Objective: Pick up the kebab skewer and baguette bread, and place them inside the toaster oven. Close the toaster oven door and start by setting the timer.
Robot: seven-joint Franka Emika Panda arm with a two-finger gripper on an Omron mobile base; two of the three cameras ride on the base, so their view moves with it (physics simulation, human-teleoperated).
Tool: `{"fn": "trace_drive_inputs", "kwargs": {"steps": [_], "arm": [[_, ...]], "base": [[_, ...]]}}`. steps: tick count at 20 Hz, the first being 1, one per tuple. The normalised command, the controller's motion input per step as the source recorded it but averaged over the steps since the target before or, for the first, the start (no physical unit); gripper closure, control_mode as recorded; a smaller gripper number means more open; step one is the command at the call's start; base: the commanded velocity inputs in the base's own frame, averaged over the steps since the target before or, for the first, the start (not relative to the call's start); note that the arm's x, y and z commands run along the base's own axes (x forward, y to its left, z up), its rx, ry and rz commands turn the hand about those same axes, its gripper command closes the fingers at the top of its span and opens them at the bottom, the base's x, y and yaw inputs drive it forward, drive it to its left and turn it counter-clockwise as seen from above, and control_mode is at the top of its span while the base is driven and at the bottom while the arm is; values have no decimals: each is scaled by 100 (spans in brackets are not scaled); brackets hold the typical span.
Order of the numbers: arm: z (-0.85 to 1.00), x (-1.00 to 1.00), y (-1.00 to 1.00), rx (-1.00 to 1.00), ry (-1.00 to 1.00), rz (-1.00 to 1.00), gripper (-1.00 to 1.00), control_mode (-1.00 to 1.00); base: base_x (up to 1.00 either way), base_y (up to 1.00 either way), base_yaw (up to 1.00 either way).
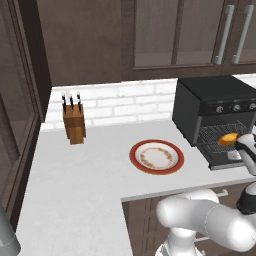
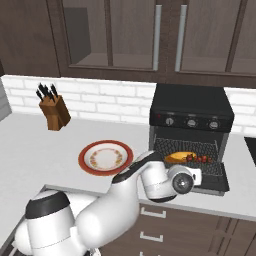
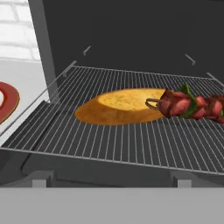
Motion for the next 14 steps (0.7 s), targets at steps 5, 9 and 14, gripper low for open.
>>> {"fn": "trace_drive_inputs", "kwargs": {"steps": [5,9,14], "arm": [[1,1,-13,1,0,0,-100,-100],[0,13,0,1,0,-2,-100,-100],[1,29,0,0,0,0,-100,-100]], "base": [[0,0,0],[0,0,0],[0,0,0]]}}
